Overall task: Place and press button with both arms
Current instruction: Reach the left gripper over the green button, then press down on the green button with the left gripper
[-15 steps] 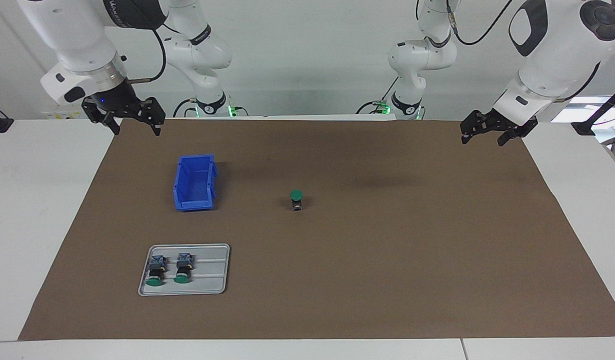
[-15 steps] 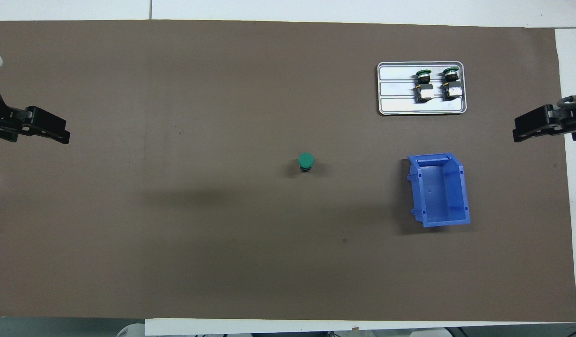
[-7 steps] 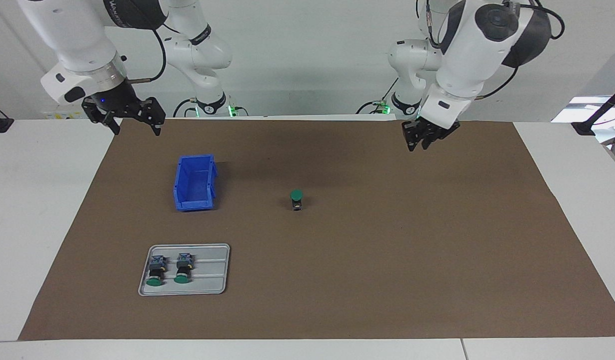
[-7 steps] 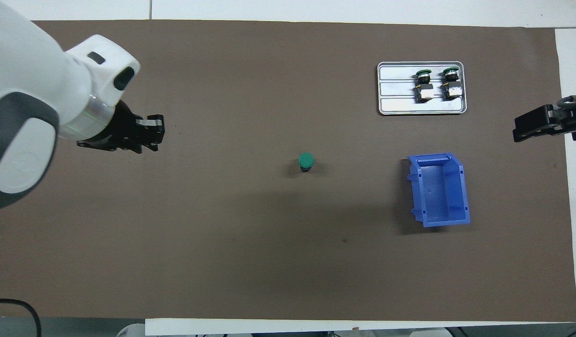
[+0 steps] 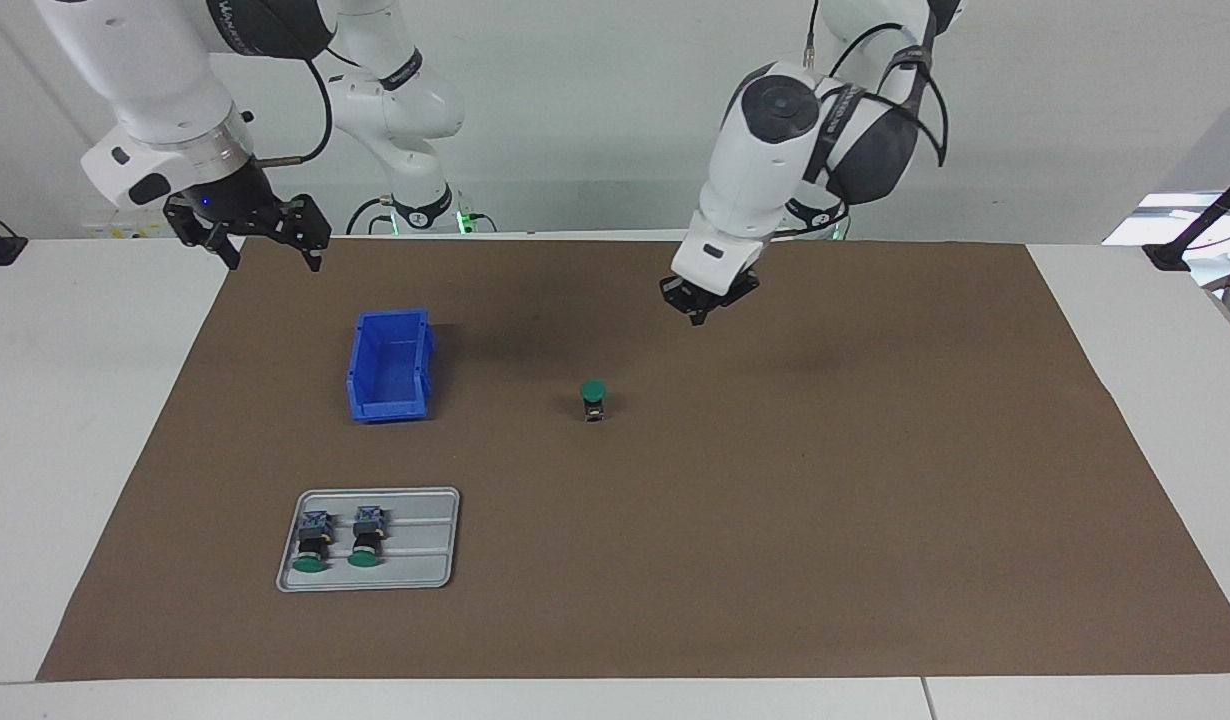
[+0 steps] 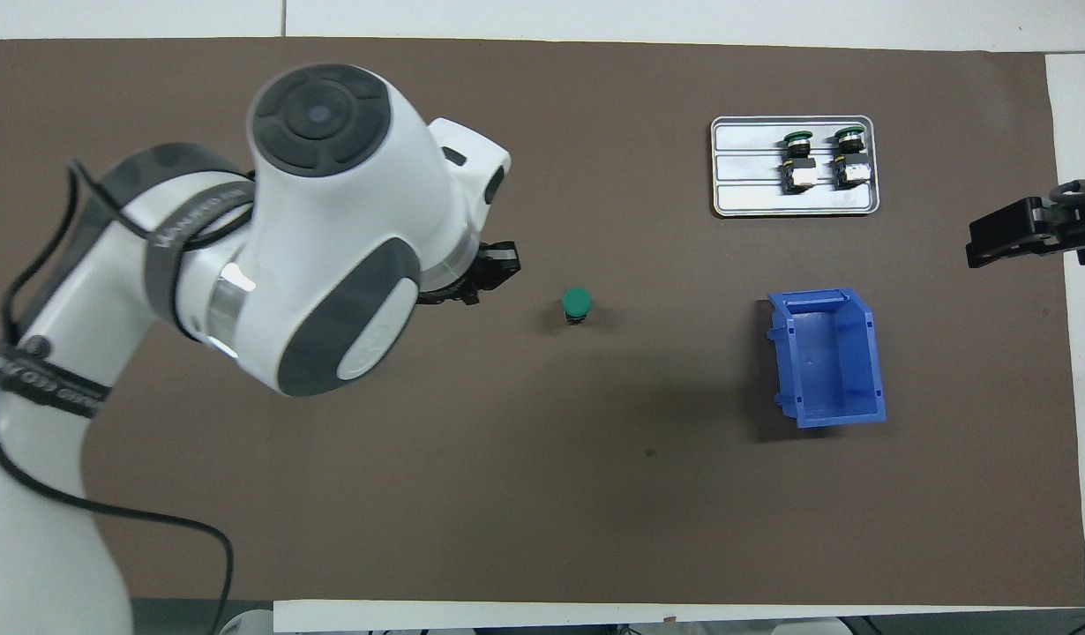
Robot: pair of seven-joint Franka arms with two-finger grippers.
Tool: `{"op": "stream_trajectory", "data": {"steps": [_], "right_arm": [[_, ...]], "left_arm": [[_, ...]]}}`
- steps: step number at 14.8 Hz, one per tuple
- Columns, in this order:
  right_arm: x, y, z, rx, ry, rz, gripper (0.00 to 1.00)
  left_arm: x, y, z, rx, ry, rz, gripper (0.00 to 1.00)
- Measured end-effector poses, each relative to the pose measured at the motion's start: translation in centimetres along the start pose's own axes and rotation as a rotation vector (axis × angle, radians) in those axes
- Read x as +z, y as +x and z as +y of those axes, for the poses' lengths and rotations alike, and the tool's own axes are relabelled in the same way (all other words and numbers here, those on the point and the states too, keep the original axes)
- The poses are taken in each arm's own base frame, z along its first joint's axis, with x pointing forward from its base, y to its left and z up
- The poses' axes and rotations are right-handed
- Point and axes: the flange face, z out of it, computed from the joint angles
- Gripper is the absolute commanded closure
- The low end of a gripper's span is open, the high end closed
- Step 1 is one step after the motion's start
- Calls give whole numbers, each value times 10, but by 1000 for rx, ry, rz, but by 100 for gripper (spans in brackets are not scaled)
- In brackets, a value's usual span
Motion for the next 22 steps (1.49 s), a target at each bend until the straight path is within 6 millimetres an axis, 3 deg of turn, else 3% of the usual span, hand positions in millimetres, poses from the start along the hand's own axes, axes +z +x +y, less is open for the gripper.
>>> {"op": "stream_trajectory", "data": {"steps": [3, 6, 16, 22], "right_arm": [[0, 0, 0, 0, 0, 0, 1], [0, 0, 0, 0, 0, 0, 1], [0, 0, 0, 0, 0, 0, 1], [0, 0, 0, 0, 0, 0, 1]], "left_arm": [[54, -13, 44, -33, -13, -6, 100], [91, -20, 64, -47, 4, 0, 100], [129, -14, 72, -55, 10, 0, 100], [123, -6, 74, -67, -7, 14, 100]]}}
